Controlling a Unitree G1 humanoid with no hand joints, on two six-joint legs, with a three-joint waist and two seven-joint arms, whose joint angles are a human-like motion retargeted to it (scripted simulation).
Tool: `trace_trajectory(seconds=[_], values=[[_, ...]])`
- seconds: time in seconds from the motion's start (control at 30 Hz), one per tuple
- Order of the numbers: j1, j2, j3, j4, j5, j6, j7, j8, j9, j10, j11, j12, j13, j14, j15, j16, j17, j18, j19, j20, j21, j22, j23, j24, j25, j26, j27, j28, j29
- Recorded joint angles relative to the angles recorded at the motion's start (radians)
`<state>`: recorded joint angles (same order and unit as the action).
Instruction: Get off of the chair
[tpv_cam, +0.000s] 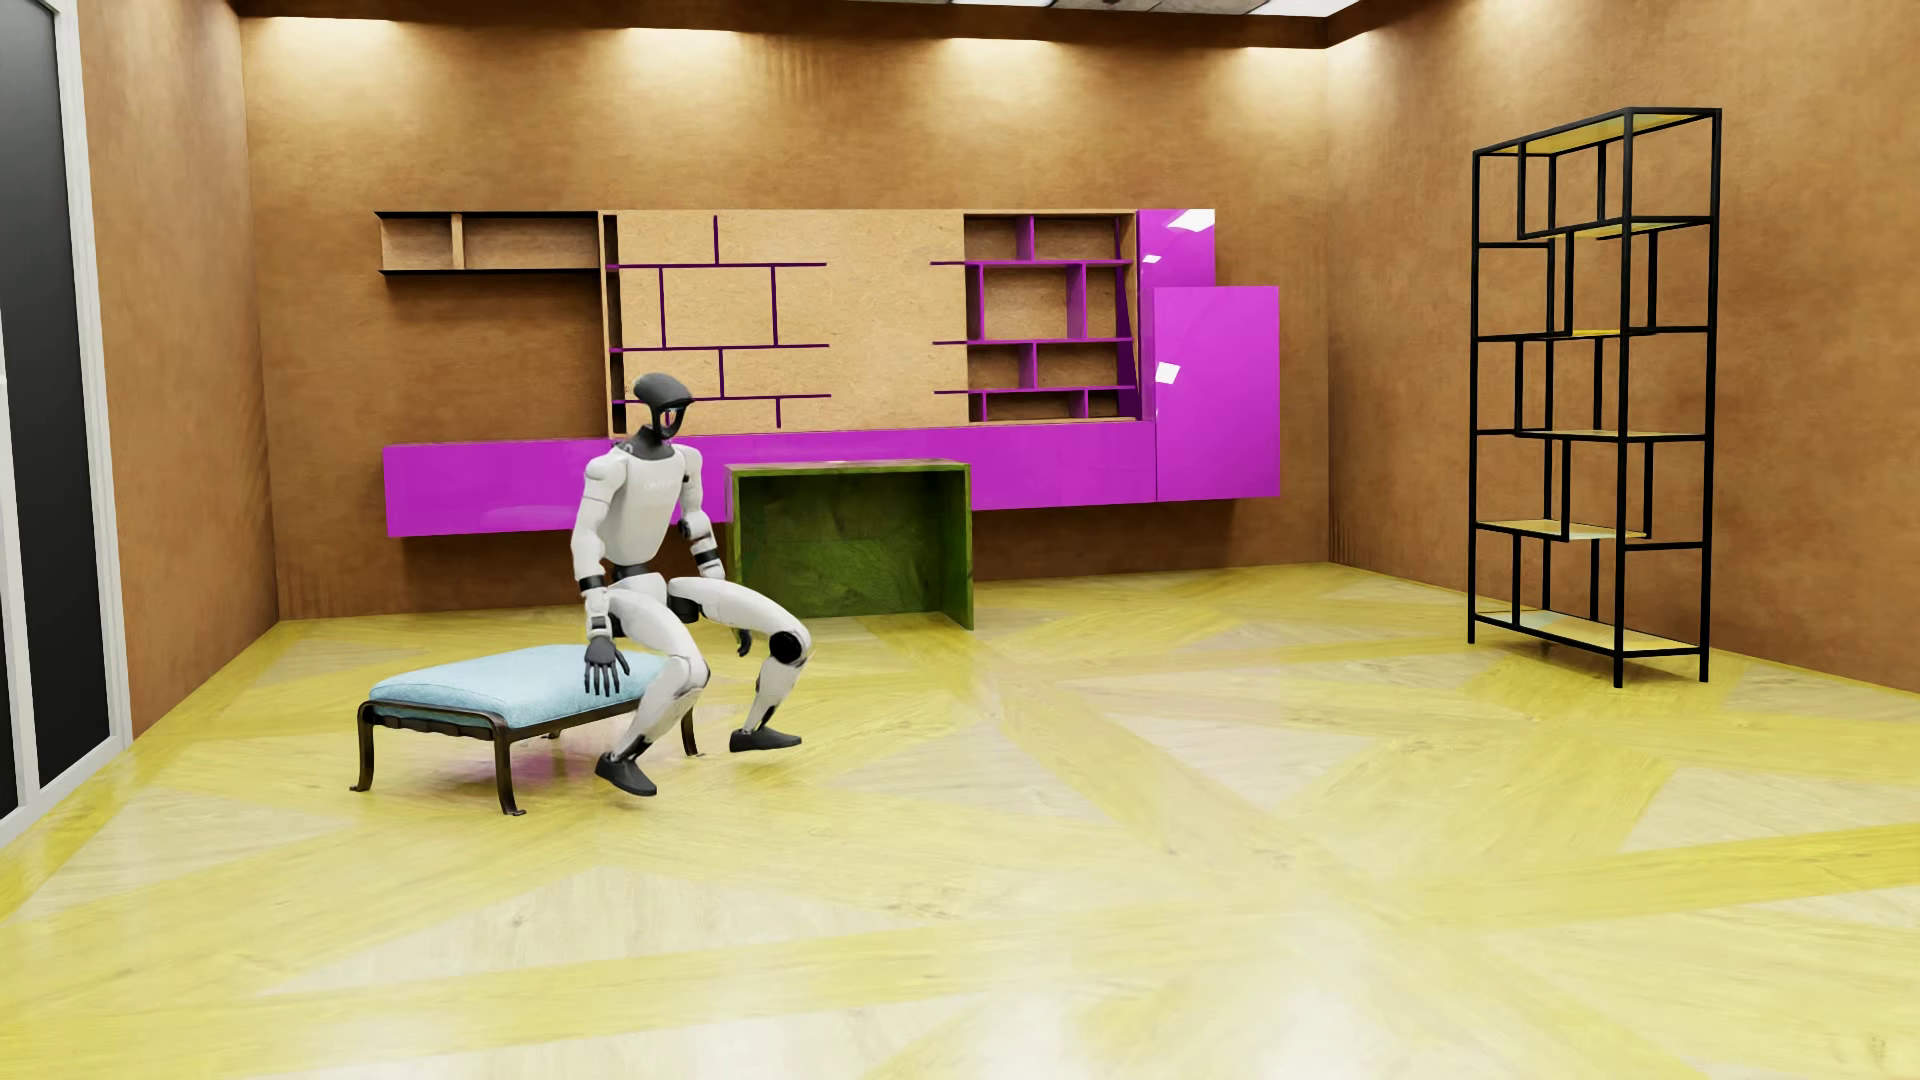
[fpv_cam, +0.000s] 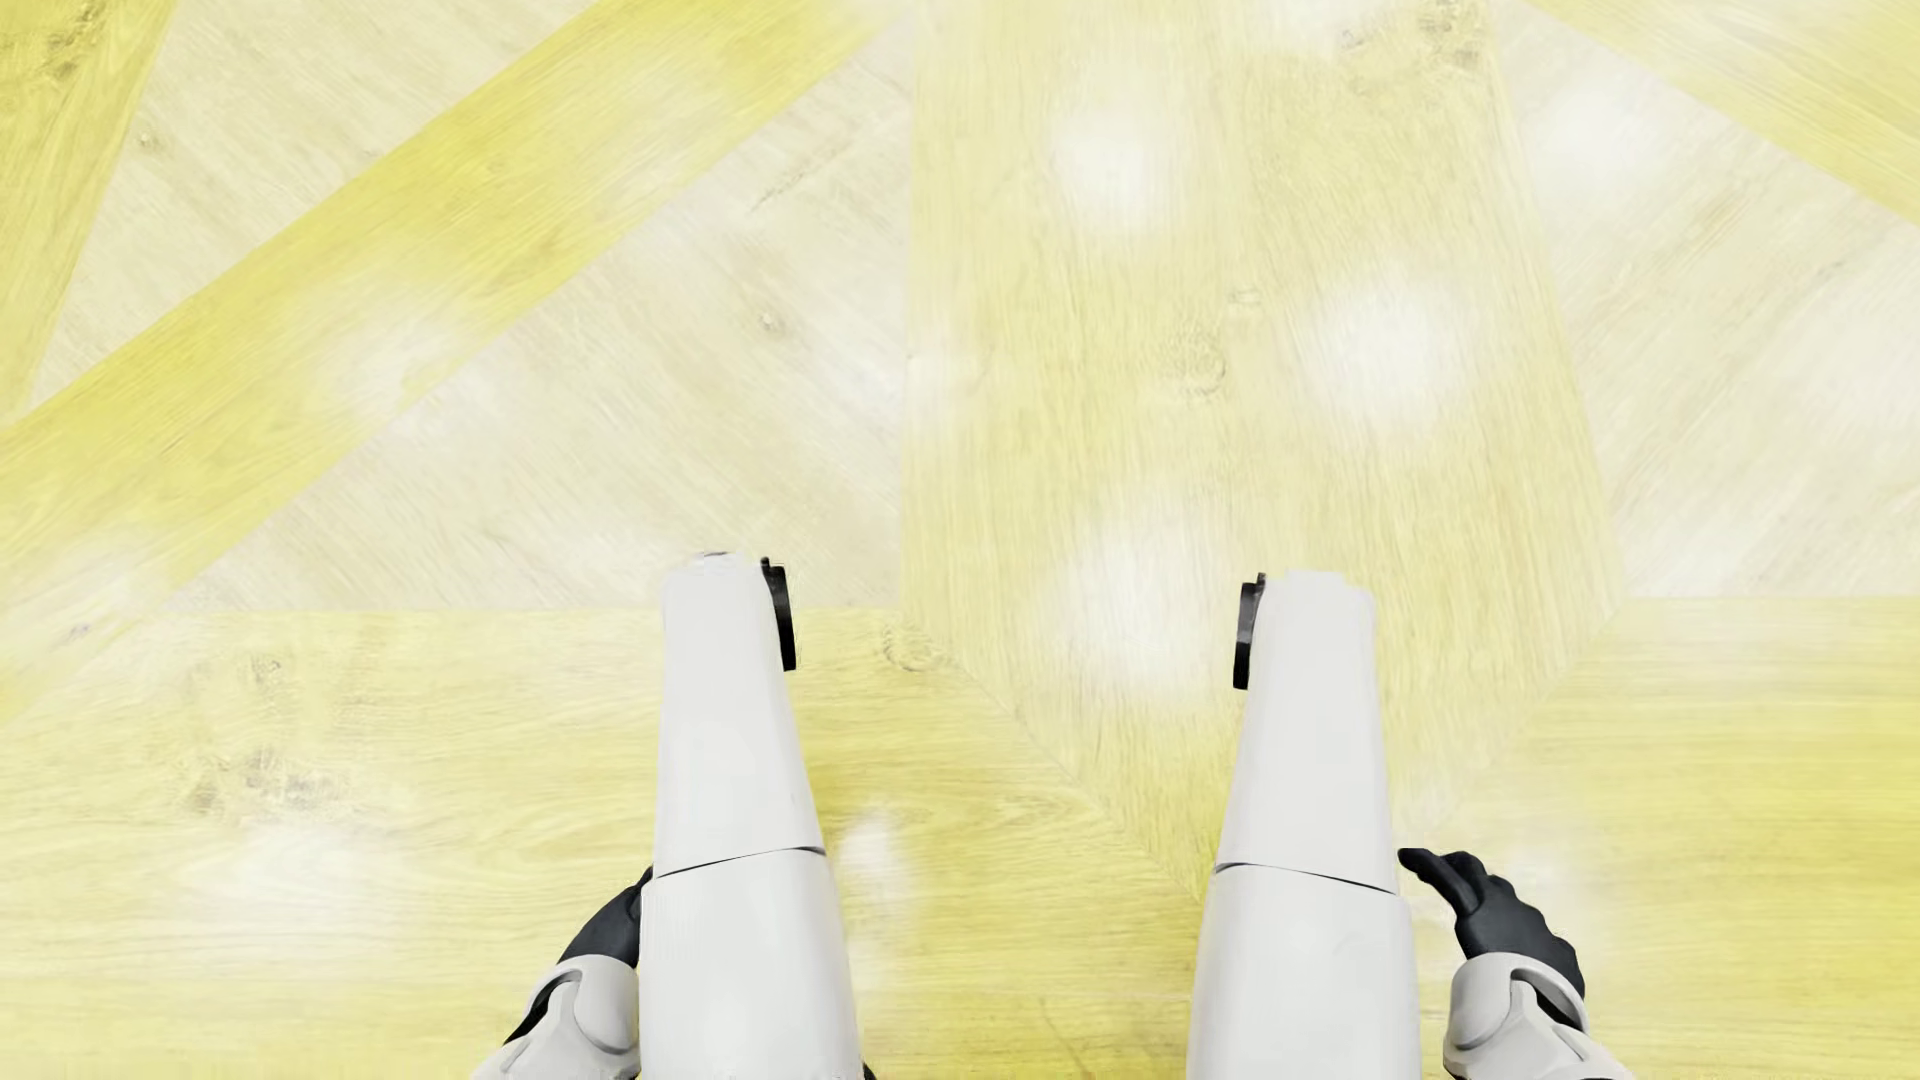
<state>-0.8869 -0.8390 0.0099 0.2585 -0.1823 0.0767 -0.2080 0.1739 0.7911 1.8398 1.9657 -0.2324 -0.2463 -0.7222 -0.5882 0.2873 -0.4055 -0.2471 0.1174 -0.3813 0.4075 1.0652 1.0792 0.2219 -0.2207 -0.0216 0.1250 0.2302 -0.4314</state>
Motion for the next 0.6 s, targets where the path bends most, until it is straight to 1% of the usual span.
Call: trace_trajectory(seconds=[0.03,0.07,0.1,0.13,0.17,0.2,0.23,0.27,0.3,0.33,0.37,0.4,0.43,0.47,0.5,0.53,0.57,0.6], values=[[-0.011,-0.006,0.002,-0.003,-0.006,0.003,-0.004,-0.001,0.002,0.002,0.0,0.0,0.015,0.001,0.006,0.001,-0.01,-0.005,0.007,-0.003,-0.013,0.002,-0.015,0.002,-0.01,0.002,-0.012,-0.007,0.008],[-0.021,-0.015,0.002,-0.002,-0.006,0.002,0.001,-0.003,0.006,0.001,-0.005,-0.006,0.019,0.001,0.01,0.005,-0.009,0.0,0.003,0.0,-0.011,0.0,-0.019,0.007,-0.003,-0.002,-0.016,-0.005,0.007],[-0.034,-0.024,0.005,-0.001,-0.004,0.003,-0.004,-0.005,0.007,0.003,-0.007,-0.008,0.021,-0.001,0.01,0.012,-0.013,-0.008,0.005,-0.002,-0.02,-0.003,-0.021,0.009,0.001,-0.012,-0.031,-0.016,0.018],[-0.046,-0.041,0.004,0.001,-0.002,0.001,-0.006,0.001,0.014,0.006,-0.005,-0.012,0.018,-0.006,0.014,0.016,-0.012,-0.004,0.005,0.007,-0.02,-0.009,-0.021,0.014,0.01,-0.011,-0.031,-0.021,0.022],[-0.065,-0.057,0.006,-0.001,-0.008,0.002,-0.007,0.004,0.015,0.007,-0.007,-0.011,0.024,-0.007,0.013,0.017,-0.013,-0.004,0.011,0.008,-0.033,-0.018,-0.028,0.015,0.003,-0.006,-0.029,-0.014,0.015],[-0.086,-0.077,0.008,-0.002,-0.007,-0.002,-0.008,0.007,0.014,0.008,-0.004,-0.014,0.026,-0.008,0.009,0.027,-0.009,0.0,0.014,0.006,-0.039,-0.023,-0.032,0.014,-0.002,-0.018,-0.023,-0.024,0.0],[-0.104,-0.097,0.007,-0.006,-0.01,-0.004,-0.012,0.01,0.014,0.008,-0.003,-0.015,0.022,-0.011,0.008,0.033,-0.008,-0.004,0.011,0.005,-0.047,-0.031,-0.036,0.019,0.005,-0.018,-0.026,-0.033,-0.001],[-0.132,-0.122,0.005,-0.009,-0.004,-0.003,-0.02,0.011,0.018,0.008,-0.007,-0.022,0.026,-0.005,0.013,0.038,-0.005,-0.001,0.004,0.01,-0.047,-0.04,-0.045,0.027,-0.015,-0.007,-0.002,-0.036,0.004],[-0.156,-0.149,0.006,-0.017,-0.001,-0.003,-0.023,0.017,0.013,0.001,-0.014,-0.027,0.027,-0.005,0.012,0.041,-0.013,0.004,0.006,0.004,-0.052,-0.046,-0.06,0.021,-0.018,-0.006,-0.004,-0.044,0.04],[-0.176,-0.169,0.005,-0.019,-0.004,-0.005,-0.025,0.021,0.002,-0.011,-0.026,-0.03,0.031,-0.009,0.003,0.05,-0.01,0.009,0.014,-0.009,-0.054,-0.042,-0.057,0.01,-0.027,-0.016,0.005,-0.045,0.02],[-0.186,-0.183,0.002,-0.026,0.0,-0.004,-0.021,0.018,-0.004,-0.034,-0.043,-0.041,0.03,-0.006,0.001,0.05,-0.008,0.016,0.008,-0.009,-0.054,-0.036,-0.054,0.018,-0.027,-0.006,0.027,-0.034,0.003],[-0.182,-0.184,0.005,-0.036,-0.005,-0.01,-0.012,0.016,-0.015,-0.065,-0.067,-0.053,0.033,-0.002,0.0,0.051,-0.008,0.029,-0.002,-0.024,-0.065,-0.021,-0.049,0.012,-0.012,-0.015,-0.016,-0.058,0.036],[-0.192,-0.193,0.004,-0.042,-0.003,-0.004,-0.013,0.011,-0.042,-0.095,-0.095,-0.066,0.039,0.015,0.009,0.049,-0.001,0.02,-0.015,-0.029,-0.067,-0.013,-0.032,0.004,-0.006,-0.01,-0.003,-0.031,0.0],[-0.165,-0.17,0.003,-0.049,-0.014,-0.01,-0.005,0.011,-0.063,-0.133,-0.128,-0.068,0.052,0.016,-0.006,0.051,0.0,0.011,-0.015,-0.041,-0.067,-0.015,-0.01,-0.013,-0.005,-0.017,0.015,-0.041,-0.012],[-0.123,-0.142,0.003,-0.045,-0.006,-0.021,0.011,0.001,-0.072,-0.192,-0.184,-0.077,0.064,0.021,0.005,0.061,0.0,0.021,-0.036,-0.042,-0.053,-0.026,-0.013,0.013,0.01,-0.002,-0.001,-0.043,0.002],[-0.074,-0.103,0.003,-0.057,0.004,-0.031,0.041,-0.019,-0.09,-0.264,-0.255,-0.09,0.07,0.03,0.025,0.068,0.004,0.049,-0.073,-0.048,-0.049,-0.035,-0.005,-0.008,0.026,-0.017,0.0,-0.041,0.0],[-0.017,-0.053,-0.002,-0.075,-0.007,-0.038,0.058,-0.025,-0.109,-0.339,-0.315,-0.086,0.075,0.048,0.029,0.069,0.015,0.062,-0.065,-0.046,-0.059,-0.044,0.012,0.016,0.027,-0.016,0.003,-0.055,0.001],[0.039,-0.006,-0.003,-0.096,-0.007,-0.046,0.07,-0.037,-0.14,-0.433,-0.395,-0.089,0.083,0.058,0.046,0.074,0.023,0.107,-0.069,-0.055,-0.053,-0.056,0.02,-0.01,0.035,-0.036,0.02,-0.037,-0.02]])
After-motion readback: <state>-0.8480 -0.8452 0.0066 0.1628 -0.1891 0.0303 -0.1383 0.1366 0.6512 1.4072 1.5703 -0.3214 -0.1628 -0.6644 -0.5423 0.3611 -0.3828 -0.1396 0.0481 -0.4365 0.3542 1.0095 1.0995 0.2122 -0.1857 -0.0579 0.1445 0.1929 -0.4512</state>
